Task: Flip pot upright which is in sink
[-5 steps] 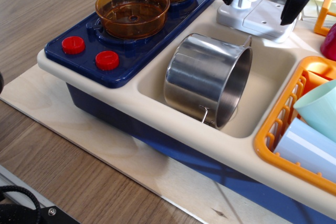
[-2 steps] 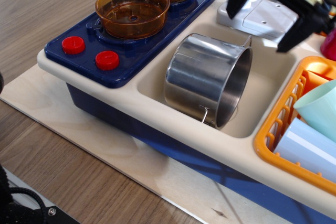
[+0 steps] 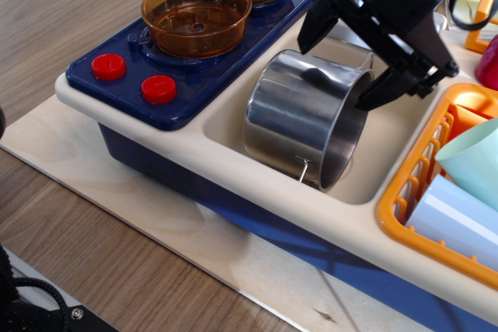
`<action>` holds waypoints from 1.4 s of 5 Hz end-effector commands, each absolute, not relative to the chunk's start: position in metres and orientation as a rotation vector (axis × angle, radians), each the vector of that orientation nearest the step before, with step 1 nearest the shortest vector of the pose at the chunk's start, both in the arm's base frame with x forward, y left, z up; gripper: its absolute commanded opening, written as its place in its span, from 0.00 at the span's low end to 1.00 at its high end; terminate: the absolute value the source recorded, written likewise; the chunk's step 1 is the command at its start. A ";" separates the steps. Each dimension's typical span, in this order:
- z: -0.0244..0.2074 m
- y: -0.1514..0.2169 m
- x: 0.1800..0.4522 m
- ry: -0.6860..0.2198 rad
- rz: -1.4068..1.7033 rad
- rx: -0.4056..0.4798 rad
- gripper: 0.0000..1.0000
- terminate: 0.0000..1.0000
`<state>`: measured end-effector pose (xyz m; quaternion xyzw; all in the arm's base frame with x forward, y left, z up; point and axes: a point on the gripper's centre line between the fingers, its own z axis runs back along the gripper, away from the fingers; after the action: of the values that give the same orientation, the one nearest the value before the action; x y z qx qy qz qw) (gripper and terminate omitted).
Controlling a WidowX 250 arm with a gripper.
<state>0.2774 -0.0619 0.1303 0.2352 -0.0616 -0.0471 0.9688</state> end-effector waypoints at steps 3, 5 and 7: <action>0.133 -0.034 0.277 -0.251 -0.101 0.446 0.00 0.00; 0.134 -0.027 0.279 -0.261 -0.069 0.237 0.00 0.00; 0.130 -0.024 0.278 -0.337 -0.075 0.111 1.00 0.00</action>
<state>0.2754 -0.0243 0.1179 0.0577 -0.1447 -0.0397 0.9870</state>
